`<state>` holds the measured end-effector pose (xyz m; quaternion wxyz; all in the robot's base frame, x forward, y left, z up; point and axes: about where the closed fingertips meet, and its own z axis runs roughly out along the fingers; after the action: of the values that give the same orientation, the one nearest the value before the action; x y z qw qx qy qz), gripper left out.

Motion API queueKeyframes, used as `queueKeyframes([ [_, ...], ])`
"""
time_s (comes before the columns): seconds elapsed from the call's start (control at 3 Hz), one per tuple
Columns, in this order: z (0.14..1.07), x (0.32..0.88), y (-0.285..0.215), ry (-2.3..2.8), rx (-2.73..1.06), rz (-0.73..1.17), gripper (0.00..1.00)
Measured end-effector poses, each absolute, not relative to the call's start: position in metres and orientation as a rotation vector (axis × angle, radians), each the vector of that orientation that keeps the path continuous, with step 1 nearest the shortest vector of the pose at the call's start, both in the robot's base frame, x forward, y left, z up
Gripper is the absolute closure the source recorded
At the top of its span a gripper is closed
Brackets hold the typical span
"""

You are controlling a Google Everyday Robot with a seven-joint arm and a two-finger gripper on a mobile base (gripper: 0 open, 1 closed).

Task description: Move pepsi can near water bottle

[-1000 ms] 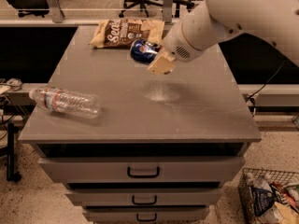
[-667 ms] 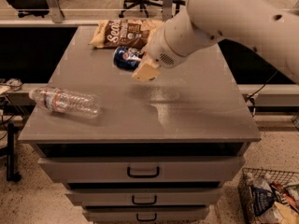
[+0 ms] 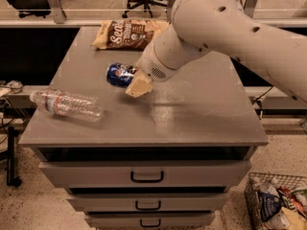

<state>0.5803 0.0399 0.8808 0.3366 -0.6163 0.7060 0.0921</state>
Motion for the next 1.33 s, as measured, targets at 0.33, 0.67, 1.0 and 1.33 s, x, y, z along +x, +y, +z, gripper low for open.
queueKeyframes([
  [0.33,0.871,0.571,0.046,1.852,-1.651,0.264,1.00],
  [0.67,0.874,0.559,0.051,1.844,-1.689,0.282,1.00],
  [1.0,0.872,0.550,0.055,1.848,-1.729,0.303,0.81],
  [1.33,0.867,0.544,0.060,1.853,-1.752,0.330,0.58],
])
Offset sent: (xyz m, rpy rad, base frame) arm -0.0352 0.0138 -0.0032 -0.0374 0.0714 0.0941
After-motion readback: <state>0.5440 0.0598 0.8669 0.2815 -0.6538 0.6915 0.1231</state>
